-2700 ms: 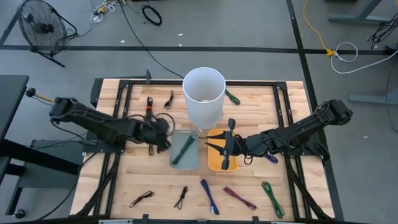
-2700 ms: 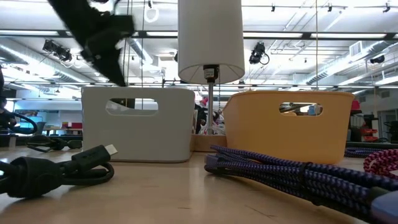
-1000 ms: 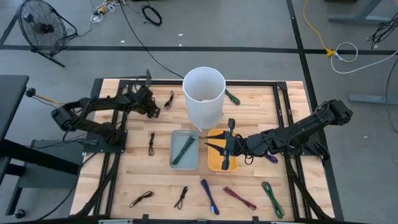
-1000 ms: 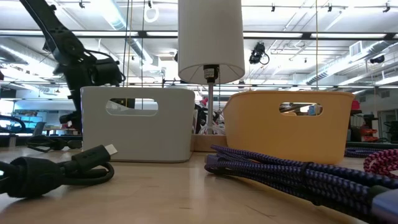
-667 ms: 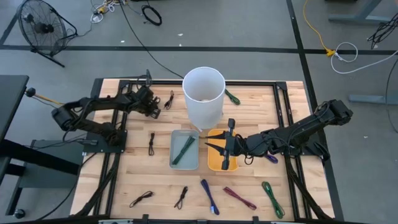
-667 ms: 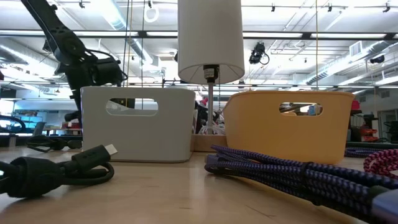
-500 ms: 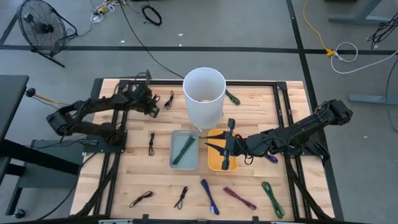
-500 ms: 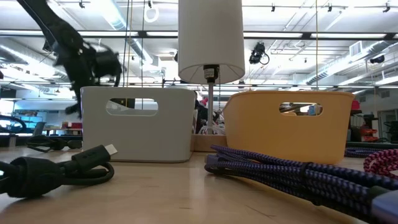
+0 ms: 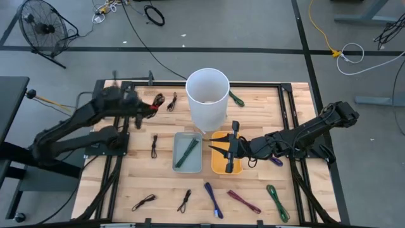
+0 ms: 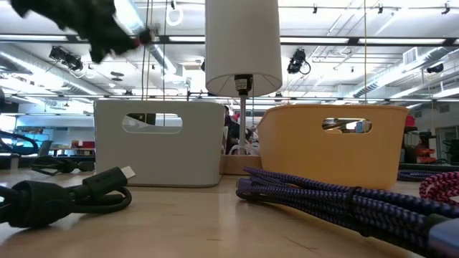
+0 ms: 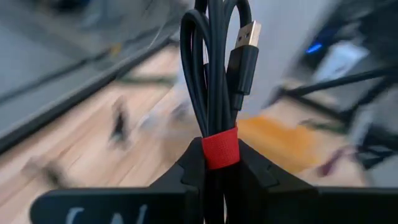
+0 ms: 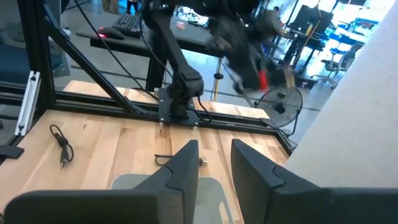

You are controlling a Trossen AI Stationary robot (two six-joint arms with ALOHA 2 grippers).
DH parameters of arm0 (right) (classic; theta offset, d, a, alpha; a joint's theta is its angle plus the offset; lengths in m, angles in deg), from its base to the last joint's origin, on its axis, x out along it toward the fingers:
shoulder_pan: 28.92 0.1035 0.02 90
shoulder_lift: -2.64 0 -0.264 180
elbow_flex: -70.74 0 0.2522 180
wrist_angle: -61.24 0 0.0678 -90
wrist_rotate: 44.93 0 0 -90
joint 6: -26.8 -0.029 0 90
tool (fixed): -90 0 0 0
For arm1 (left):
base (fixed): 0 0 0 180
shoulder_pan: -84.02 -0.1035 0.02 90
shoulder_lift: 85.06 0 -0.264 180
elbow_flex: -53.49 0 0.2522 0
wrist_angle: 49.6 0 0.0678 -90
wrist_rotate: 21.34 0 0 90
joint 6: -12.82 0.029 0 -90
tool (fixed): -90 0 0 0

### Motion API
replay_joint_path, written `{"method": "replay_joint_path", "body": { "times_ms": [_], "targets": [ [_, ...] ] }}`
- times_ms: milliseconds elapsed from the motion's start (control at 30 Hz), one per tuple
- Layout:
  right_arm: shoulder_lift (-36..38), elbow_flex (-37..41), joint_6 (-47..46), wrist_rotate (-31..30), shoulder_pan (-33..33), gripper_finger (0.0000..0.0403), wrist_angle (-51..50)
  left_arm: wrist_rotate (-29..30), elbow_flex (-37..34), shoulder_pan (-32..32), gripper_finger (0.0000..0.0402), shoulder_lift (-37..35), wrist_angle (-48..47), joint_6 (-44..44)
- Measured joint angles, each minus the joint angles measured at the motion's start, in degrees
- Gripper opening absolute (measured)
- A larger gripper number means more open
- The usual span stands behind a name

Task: Pick & Place USB Port
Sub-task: Put the black charger cable into the yellow bin

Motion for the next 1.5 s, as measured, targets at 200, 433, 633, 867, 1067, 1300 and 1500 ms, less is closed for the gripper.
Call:
{"method": "replay_joint_path", "body": {
  "times_ms": [200, 433, 633, 867, 1067, 1300, 1500],
  "targets": [
    [0.0, 0.0, 0.05, 0.0, 0.0, 0.0096, 0.07, -2.31, -0.94, 10.7, 0.0052, -10.17, 5.26, -1.87],
    [0.0, 0.0, -1.4, 0.0, -0.15, 0.0096, 0.28, 0.7, -13.6, 22.86, 0.0052, -8.88, 27.81, -2.11],
    [0.0, 0.0, -1.86, -0.02, -0.22, 0.0096, 0.26, 7.71, -21.48, 33.54, 0.0052, 3.89, 52.56, -1.7],
    [0.0, 0.0, -2.75, 0.02, -0.24, 0.0096, 0.26, 23.61, -13.85, 44.57, 0.0052, 23.13, 58.35, 5.89],
    [0.0, 0.0, -2.9, 0.2, -0.24, 0.0096, 0.26, 27.34, -4.18, 46.28, 0.0052, 36.52, 58.3, 12.8],
    [0.0, 0.0, -2.36, 5.4, -0.26, 0.01, 0.28, 26.74, 5.29, 45.3, 0.0052, 46.48, 57.56, 17.71],
    [0.0, -0.02, -2.25, 5.66, -0.28, 0.0143, 0.48, 25.63, 9.14, 44.41, 0.0052, 49.71, 57.47, 18.27]
  ]
}}
